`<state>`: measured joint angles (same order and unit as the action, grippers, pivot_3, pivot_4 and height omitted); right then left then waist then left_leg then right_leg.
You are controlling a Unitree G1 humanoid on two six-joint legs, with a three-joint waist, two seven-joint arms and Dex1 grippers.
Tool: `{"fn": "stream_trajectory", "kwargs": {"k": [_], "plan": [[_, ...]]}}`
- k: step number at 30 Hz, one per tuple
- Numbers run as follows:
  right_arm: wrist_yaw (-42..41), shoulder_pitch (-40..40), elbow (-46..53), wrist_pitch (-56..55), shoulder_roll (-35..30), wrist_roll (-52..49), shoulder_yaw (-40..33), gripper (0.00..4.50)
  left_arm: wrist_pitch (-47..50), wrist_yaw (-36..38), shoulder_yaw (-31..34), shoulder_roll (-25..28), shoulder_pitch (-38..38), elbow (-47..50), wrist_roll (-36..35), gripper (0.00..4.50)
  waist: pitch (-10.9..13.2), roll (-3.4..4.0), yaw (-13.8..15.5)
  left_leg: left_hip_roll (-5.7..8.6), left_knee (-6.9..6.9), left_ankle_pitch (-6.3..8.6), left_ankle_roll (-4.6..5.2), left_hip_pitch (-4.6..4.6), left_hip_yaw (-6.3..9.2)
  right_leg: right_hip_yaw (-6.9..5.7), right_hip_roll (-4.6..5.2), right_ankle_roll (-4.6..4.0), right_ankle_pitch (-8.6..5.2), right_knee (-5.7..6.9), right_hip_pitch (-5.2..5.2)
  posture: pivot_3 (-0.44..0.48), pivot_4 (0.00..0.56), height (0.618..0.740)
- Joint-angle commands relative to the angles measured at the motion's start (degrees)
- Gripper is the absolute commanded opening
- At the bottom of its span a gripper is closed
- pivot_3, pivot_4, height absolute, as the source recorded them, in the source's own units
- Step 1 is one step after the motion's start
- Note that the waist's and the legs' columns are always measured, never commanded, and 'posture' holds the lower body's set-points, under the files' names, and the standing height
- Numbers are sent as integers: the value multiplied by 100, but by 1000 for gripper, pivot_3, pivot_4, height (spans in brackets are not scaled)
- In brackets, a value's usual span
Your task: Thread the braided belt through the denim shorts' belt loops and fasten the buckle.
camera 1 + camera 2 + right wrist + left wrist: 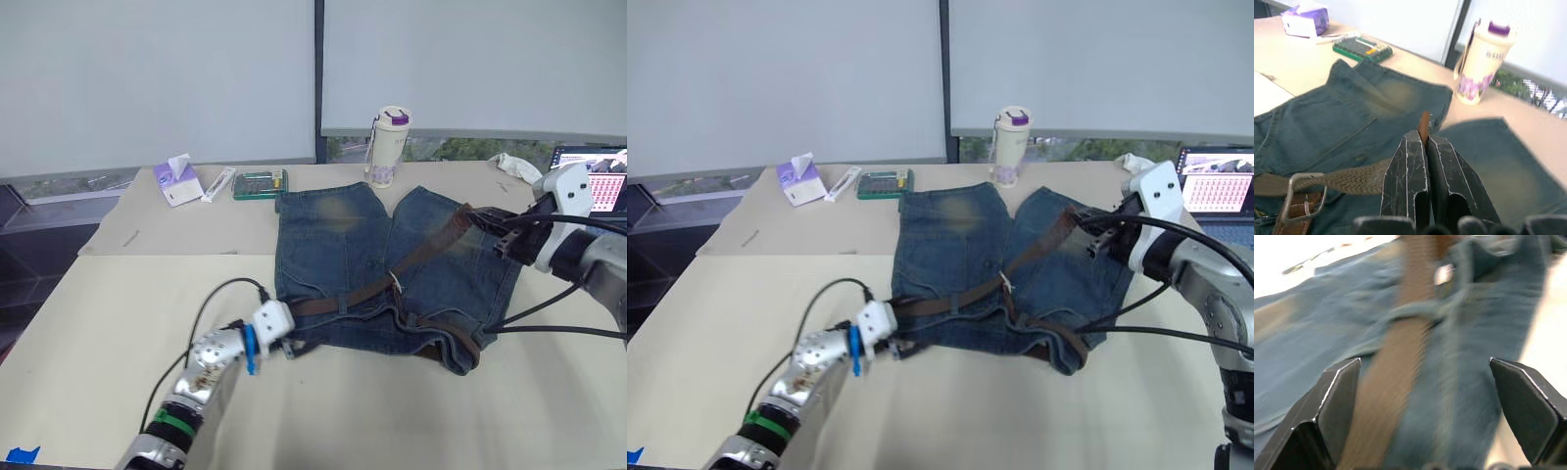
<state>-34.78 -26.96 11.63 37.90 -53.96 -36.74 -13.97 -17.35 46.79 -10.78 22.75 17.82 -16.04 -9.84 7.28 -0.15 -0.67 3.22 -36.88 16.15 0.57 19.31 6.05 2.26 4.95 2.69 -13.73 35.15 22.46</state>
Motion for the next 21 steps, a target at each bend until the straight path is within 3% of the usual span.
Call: {"fn": "stream_trajectory", "kwargs": {"k": [1,5,13,17,21], "plan": [[137,-558,217,491,168,-476,-266,0,417,-223,477,-146,155,571,-537,4458,0,-1,10,0,0,0,0,0,0,0,1,0,0,-2,-1,0,150,740],[1091,-1252,357,1838,903,-1656,-446,0,984,-1147,998,-720,752,834,-846,4458,10,-18,84,6,-2,0,-1,7,6,-3,10,0,4,-7,0,0,150,740],[3736,-1877,257,2972,2813,-3284,-816,0,2067,-1094,413,-1525,1100,1563,-1127,4458,7,-16,131,9,2,0,-2,20,6,7,11,-7,16,-9,18,0,150,740],[4352,-1855,376,3053,3111,-3506,-733,0,2152,-1142,227,-1596,1172,1510,-844,4458,4,-10,123,13,-2,-10,-12,58,4,10,12,-12,23,6,64,0,150,740],[4680,-1811,438,3069,3188,-3768,-663,0,2048,-1223,167,-1675,1222,1365,-654,3305,-1,-3,109,10,-1,-15,-12,64,3,8,5,-17,28,6,72,0,150,740]]}}
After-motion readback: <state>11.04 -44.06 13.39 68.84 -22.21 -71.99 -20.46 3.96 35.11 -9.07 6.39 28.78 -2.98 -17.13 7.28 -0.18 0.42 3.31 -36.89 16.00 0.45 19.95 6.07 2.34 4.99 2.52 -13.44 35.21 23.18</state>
